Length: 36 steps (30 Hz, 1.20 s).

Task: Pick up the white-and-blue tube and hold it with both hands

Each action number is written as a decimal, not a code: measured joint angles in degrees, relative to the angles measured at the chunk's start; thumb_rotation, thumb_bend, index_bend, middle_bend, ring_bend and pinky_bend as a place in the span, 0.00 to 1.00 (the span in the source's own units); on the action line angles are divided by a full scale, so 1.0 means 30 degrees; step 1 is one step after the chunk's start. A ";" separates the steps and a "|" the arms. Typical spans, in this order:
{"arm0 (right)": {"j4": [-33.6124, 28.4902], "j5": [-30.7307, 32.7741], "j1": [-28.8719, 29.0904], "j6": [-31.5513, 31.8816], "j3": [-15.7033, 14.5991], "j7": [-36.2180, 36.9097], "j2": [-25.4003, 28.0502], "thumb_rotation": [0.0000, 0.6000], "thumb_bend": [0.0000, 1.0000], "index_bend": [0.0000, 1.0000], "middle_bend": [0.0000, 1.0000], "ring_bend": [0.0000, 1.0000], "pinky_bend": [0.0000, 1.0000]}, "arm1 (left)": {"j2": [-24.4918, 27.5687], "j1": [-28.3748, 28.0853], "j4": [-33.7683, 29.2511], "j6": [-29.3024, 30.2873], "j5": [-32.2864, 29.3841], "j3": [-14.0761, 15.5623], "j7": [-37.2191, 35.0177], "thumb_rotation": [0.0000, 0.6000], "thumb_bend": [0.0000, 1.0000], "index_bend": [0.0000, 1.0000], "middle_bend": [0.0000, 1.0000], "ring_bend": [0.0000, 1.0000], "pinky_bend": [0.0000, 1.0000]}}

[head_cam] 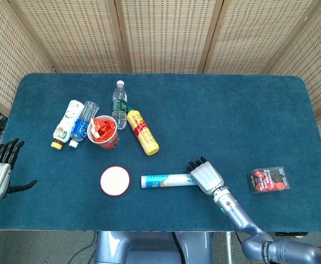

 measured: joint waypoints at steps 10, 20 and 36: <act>0.0552 -0.0057 0.0338 0.0153 -0.0309 0.0700 -0.0211 1.00 0.72 0.66 0.64 0.68 0.62 | 0.0027 -0.0065 0.0085 -0.0123 -0.0056 0.0000 -0.0224 1.00 0.00 0.00 0.00 0.00 0.00; -0.2851 -0.1270 0.0252 0.1187 -0.0035 0.3020 0.2713 1.00 0.74 0.67 0.64 0.69 0.64 | -0.0017 -0.0201 -0.0004 -0.0299 -0.0040 0.0028 -0.0043 1.00 0.00 0.00 0.00 0.00 0.00; -0.6462 0.2105 0.1650 0.1121 0.1883 0.1506 0.4976 1.00 0.74 0.67 0.65 0.69 0.64 | 0.1656 -0.3257 -0.4647 -0.1465 0.2478 -0.1075 0.2987 1.00 0.00 0.00 0.00 0.00 0.00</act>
